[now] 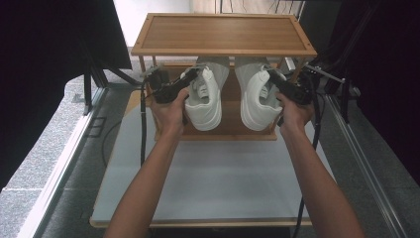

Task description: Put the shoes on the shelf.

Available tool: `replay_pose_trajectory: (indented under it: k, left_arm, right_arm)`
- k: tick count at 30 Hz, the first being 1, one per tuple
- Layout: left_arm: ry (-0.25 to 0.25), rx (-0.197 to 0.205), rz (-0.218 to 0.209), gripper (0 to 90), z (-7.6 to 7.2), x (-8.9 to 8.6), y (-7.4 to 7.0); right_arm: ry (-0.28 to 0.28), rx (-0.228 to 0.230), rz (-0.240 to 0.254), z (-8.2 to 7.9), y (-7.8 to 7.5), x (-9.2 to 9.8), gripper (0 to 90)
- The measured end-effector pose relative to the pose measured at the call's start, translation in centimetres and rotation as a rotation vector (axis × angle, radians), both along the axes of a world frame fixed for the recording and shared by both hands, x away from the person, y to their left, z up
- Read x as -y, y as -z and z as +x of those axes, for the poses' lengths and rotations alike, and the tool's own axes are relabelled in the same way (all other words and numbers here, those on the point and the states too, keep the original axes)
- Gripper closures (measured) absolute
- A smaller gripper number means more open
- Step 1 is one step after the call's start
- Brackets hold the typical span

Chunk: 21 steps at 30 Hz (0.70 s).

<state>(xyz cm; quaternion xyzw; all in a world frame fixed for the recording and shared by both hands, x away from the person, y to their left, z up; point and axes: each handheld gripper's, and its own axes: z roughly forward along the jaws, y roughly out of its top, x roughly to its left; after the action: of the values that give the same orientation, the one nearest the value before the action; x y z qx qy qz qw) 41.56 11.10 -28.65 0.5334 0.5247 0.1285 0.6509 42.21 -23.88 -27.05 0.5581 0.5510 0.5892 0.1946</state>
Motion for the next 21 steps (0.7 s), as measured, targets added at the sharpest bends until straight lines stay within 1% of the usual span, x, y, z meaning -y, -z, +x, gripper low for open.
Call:
replay_pose_trajectory:
  k: [1, 2, 3, 4, 5, 6, 7, 9, 10, 12, 13, 14, 16, 18, 19, 20, 21]
  left_arm:
    - [0.000, 0.000, 0.000, 81.2, 0.0, 0.0, 0.0]
    - [-0.010, -0.001, 0.000, 81.2, 0.2, 0.2, 0.1]
    - [-0.018, 0.000, 0.001, 81.2, 0.4, 0.4, 0.2]
    - [-0.031, -0.001, -0.003, 81.1, 0.7, 0.6, 0.3]
    - [-0.063, -0.008, -0.023, 81.1, 1.2, 0.8, 0.4]
    - [-0.078, -0.009, -0.031, 81.1, 1.4, 0.9, 0.4]
    - [-0.078, -0.009, -0.031, 81.0, 1.4, 0.9, 0.4]
    - [-0.106, -0.003, -0.030, 81.0, 1.9, 1.1, 0.5]
    - [-0.115, -0.002, -0.027, 81.0, 2.1, 1.2, 0.5]
    - [-0.128, -0.005, -0.032, 80.8, 2.6, 1.5, 0.7]
    - [-0.128, -0.005, -0.032, 80.8, 2.6, 1.5, 0.7]
    - [-0.128, -0.006, -0.031, 80.7, 2.9, 1.8, 0.9]
    - [-0.120, -0.018, -0.032, 80.0, 3.3, 2.1, 1.3]
    - [-0.123, -0.034, -0.044, 77.4, 3.6, 2.5, 1.6]
    - [-0.123, -0.034, -0.044, 74.2, 3.6, 2.5, 1.6]
    - [-0.100, -0.062, -0.071, 68.8, 4.1, 2.9, 2.2]
    - [-0.100, -0.062, -0.071, 64.0, 4.1, 2.9, 2.2]
  right_arm:
    - [0.000, 0.000, 0.000, 0.0, 0.0, 0.0, 81.6]
    - [0.000, -0.013, 0.003, 0.3, 0.1, -0.5, 81.5]
    - [0.000, -0.013, 0.003, 0.3, 0.1, -0.5, 81.5]
    - [0.005, -0.023, 0.002, 0.8, 0.3, -0.9, 81.4]
    - [0.009, -0.024, 0.006, 1.0, 0.3, -1.1, 81.3]
    - [0.014, -0.031, 0.006, 1.2, 0.4, -1.2, 81.0]
    - [0.014, -0.031, 0.006, 1.2, 0.4, -1.2, 81.0]
    - [0.030, -0.045, 0.021, 1.7, 0.5, -1.4, 80.3]
    - [0.037, -0.044, 0.032, 1.9, 0.5, -1.5, 80.0]
    - [0.051, -0.043, 0.024, 2.3, 0.4, -1.8, 79.9]
    - [0.051, -0.043, 0.024, 2.3, 0.4, -1.8, 79.9]
    - [0.057, -0.045, 0.036, 2.6, 0.5, -2.0, 79.7]
    - [0.065, -0.048, 0.055, 2.9, 0.7, -2.2, 79.0]
    - [0.066, -0.050, 0.054, 3.2, 1.0, -2.7, 76.1]
    - [0.066, -0.050, 0.054, 3.2, 1.0, -2.7, 76.1]
    - [0.065, -0.050, 0.036, 3.5, 1.3, -3.3, 69.4]
    - [0.065, -0.050, 0.036, 3.5, 1.3, -3.3, 69.4]
